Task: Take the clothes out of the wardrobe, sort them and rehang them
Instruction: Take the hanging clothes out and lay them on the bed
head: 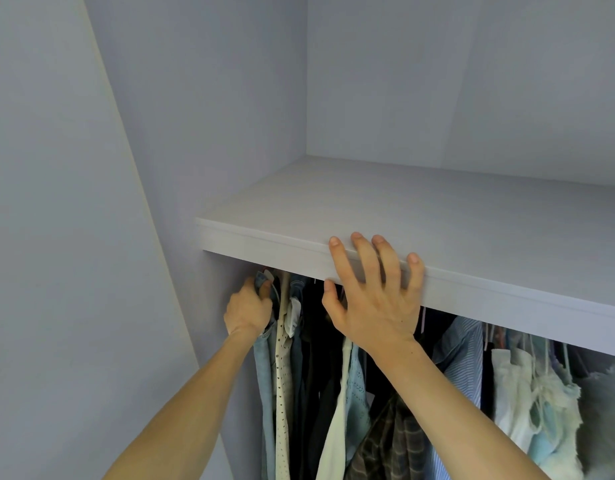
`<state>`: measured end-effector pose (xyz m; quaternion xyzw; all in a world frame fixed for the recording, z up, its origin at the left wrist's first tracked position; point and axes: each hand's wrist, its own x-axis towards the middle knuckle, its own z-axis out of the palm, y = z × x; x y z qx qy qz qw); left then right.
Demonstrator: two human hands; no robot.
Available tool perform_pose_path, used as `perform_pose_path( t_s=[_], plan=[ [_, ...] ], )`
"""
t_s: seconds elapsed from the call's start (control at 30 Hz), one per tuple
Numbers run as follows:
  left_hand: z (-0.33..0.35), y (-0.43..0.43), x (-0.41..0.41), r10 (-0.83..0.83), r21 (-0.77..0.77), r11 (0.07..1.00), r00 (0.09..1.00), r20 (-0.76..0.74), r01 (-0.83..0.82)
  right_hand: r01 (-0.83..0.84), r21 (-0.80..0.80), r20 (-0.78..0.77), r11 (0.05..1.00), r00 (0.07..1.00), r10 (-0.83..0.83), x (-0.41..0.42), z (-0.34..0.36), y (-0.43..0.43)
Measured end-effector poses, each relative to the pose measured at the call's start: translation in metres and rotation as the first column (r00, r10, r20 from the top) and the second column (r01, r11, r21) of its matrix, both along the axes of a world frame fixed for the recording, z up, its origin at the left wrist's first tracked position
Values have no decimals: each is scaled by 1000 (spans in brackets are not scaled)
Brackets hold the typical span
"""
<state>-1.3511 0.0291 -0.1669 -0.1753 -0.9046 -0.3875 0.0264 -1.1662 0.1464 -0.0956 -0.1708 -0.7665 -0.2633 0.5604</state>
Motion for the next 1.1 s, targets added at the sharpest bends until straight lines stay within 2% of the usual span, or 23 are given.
perform_pose_path(
  t_s=[0.27,0.5,0.67,0.8,0.9,1.0,1.1],
  plan=[
    [4,0,-3,7,111,994,1000,-24,-4,-2,-14,7,1000,1000,2,1,1,0],
    [5,-8,6,-9,143,990,1000,-27,13,-2,-38,19,999,1000,3,0,3,1],
    [20,-17,-3,-15,61,998,999,-34,18,-7,-51,41,999,999,9,2,4,-1],
    [-4,-34,27,-10,164,986,1000,-10,11,-16,-90,66,996,998,22,4,4,-2],
    [-20,-53,48,1,170,986,1000,12,-3,-14,-108,97,994,995,25,6,4,-4],
    [-27,-82,61,7,169,986,1000,18,-9,17,-200,152,980,988,13,11,3,-13],
    [-30,-119,85,15,172,985,1000,18,-18,-97,-326,188,940,968,165,20,-7,-35]
  ],
)
